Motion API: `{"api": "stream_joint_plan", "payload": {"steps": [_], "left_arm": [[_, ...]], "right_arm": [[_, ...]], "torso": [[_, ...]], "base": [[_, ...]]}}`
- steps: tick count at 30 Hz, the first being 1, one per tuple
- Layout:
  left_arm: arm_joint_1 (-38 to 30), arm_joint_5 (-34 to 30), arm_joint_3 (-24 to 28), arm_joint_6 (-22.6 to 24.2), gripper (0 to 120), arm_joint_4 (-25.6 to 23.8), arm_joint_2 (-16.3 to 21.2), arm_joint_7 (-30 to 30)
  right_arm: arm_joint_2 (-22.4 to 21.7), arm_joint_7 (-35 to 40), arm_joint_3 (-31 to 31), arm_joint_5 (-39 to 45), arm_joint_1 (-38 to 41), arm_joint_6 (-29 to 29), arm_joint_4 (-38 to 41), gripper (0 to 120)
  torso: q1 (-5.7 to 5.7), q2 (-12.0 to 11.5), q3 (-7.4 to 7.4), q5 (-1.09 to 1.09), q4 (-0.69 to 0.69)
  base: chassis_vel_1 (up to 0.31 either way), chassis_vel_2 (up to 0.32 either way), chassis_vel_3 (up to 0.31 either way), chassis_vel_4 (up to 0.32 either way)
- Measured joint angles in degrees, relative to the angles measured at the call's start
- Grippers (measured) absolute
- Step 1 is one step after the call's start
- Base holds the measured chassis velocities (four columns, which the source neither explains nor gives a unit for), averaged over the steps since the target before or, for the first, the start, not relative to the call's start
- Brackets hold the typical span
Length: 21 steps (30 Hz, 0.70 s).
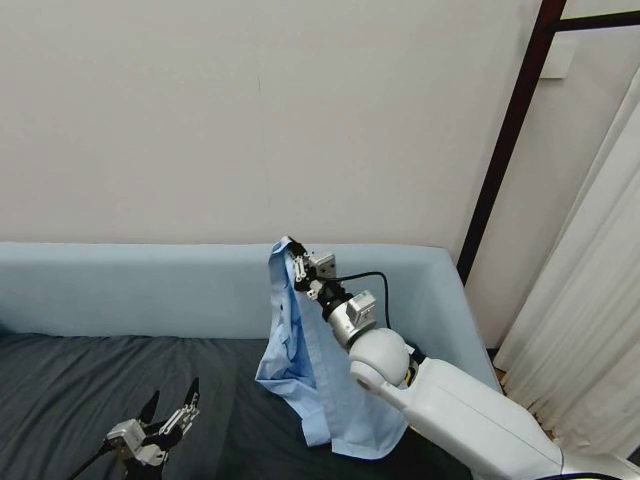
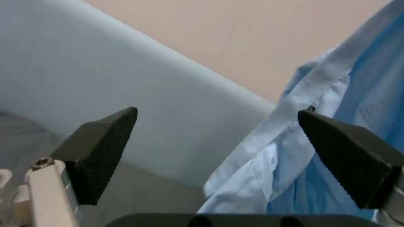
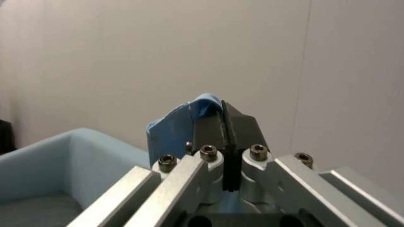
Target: Pick up the clothes from the sofa and hang them on the clothes hanger.
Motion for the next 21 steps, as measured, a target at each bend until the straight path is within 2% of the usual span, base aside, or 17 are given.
{"api": "stream_joint_plan", "payload": {"steps": [4, 5, 10, 11, 14, 16, 17, 19, 20, 21], "left_arm": [[-7.1, -1.14, 0.3, -1.74, 100, 10.9, 4.06, 13.8], [-7.1, -1.14, 0.3, -1.74, 100, 10.9, 4.06, 13.8], [-15.52, 2.85, 2.72, -3.6, 100, 23.32, 6.98, 27.0], [-15.52, 2.85, 2.72, -3.6, 100, 23.32, 6.98, 27.0], [-19.85, 7.98, 4.84, -5.88, 100, 30.83, 7.79, 33.62], [-22.82, 10.89, 6.65, -7.89, 100, 35.75, 7.59, 35.98], [-22.82, 10.89, 6.65, -7.89, 100, 35.75, 7.59, 35.98], [-26.12, 13.14, 8.06, -9.98, 100, 40.6, 6.69, 37.27], [-26.12, 13.14, 8.06, -9.98, 100, 40.6, 6.69, 37.27], [-28.03, 13.91, 8.66, -10.83, 100, 43.14, 6.16, 37.78]], "right_arm": [[0.33, -1.83, -0.59, 0.25, -0.27, 0.94, -0.76, 0], [0.33, -1.83, -0.59, 0.25, -0.27, 0.94, -0.76, 0], [0.93, -2.52, -0.72, 0.26, -0.4, 1.23, -2.21, 0], [0.93, -2.52, -0.72, 0.26, -0.4, 1.23, -2.21, 0], [1.19, -2.54, -0.31, 0.26, -0.56, 1.23, -2.57, 0], [1.32, -2.53, -0.02, 0.25, -0.87, 1.23, -2.55, 0], [1.32, -2.53, -0.02, 0.25, -0.87, 1.23, -2.55, 0], [1.25, -2.52, 0.2, 0.21, -1.2, 1.24, -2.4, 0], [1.25, -2.52, 0.2, 0.21, -1.2, 1.24, -2.4, 0], [1.13, -2.52, 0.33, 0.16, -1.39, 1.23, -2.28, 0]], "torso": [[0.0, 0.0, 0.0, 0.0, -0.02], [0.0, 0.0, 0.0, 0.0, -0.02], [0.0, 0.0, 0.0, 0.0, -0.01], [0.0, 0.0, 0.0, 0.0, -0.01], [0.0, 0.0, 0.01, 0.01, -0.01], [0.0, 0.0, 0.01, 0.01, 0.01], [0.0, 0.0, 0.01, 0.01, 0.01], [0.0, 0.0, 0.01, 0.01, 0.01], [0.0, 0.0, 0.01, 0.01, 0.01], [0.0, 0.0, 0.01, 0.01, 0.0]], "base": [[0.0, 0.0, 0.0, 0.0], [0.0, 0.0, 0.0, 0.0], [0.0, 0.0, 0.0, 0.0], [0.0, 0.0, 0.0, 0.0], [0.0, 0.0, 0.0, 0.0], [0.0, 0.0, 0.0, 0.0], [0.0, 0.0, 0.0, 0.0], [0.0, 0.0, 0.0, 0.0], [0.0, 0.0, 0.0, 0.0], [0.0, 0.0, 0.0, 0.0]]}}
